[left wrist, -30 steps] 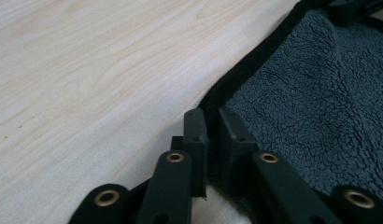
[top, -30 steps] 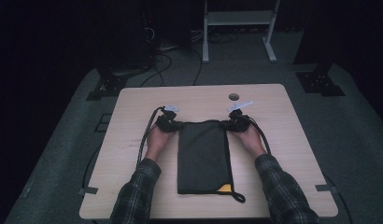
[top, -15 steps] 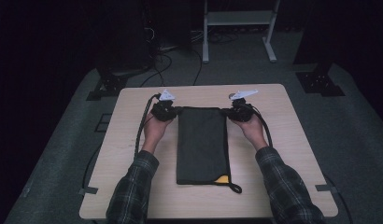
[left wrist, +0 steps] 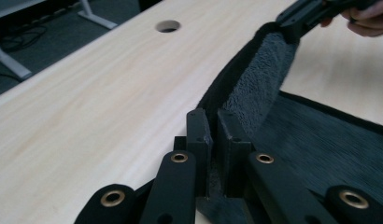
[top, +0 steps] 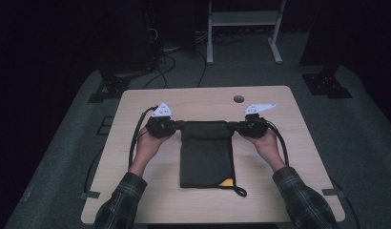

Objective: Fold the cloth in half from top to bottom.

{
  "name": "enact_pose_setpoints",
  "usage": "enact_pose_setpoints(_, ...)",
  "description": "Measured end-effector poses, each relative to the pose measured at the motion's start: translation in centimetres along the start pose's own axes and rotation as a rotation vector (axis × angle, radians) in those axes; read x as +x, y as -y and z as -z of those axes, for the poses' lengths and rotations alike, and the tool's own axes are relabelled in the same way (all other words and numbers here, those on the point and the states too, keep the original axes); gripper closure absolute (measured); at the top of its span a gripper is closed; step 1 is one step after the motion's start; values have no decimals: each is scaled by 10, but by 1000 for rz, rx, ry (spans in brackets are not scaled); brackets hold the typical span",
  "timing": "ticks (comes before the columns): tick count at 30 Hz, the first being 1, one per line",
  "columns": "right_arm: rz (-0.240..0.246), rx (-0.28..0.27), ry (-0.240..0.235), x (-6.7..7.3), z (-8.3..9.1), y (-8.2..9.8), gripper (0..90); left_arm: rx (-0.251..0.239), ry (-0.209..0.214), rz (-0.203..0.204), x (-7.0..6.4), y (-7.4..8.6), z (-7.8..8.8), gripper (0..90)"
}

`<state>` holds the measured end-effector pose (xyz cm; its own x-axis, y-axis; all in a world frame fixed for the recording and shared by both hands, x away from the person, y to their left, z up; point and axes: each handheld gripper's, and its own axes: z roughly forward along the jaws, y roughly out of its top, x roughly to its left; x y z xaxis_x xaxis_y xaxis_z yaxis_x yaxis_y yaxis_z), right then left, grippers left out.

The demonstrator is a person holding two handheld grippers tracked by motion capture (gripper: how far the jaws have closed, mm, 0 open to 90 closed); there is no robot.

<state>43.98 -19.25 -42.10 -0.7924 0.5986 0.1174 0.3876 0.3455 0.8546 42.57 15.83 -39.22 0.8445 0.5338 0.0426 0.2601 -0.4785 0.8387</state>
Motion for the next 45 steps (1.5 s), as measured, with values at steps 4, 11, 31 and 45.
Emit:
enact_pose_setpoints(4,2,5,-15,10,8,10,832,-5,34,32,-9,8,5,844)
enact_pose_setpoints(11,9,3,-48,33,20,23,832,-14,75,58,-24,25,16,843)
enact_pose_setpoints(31,41,122,-135,85,34,66,826,108,180,81,-73,71,27,839)
enact_pose_setpoints(45,40,70,-161,86,45,65,706,45,165,91,-73,66,41,698)
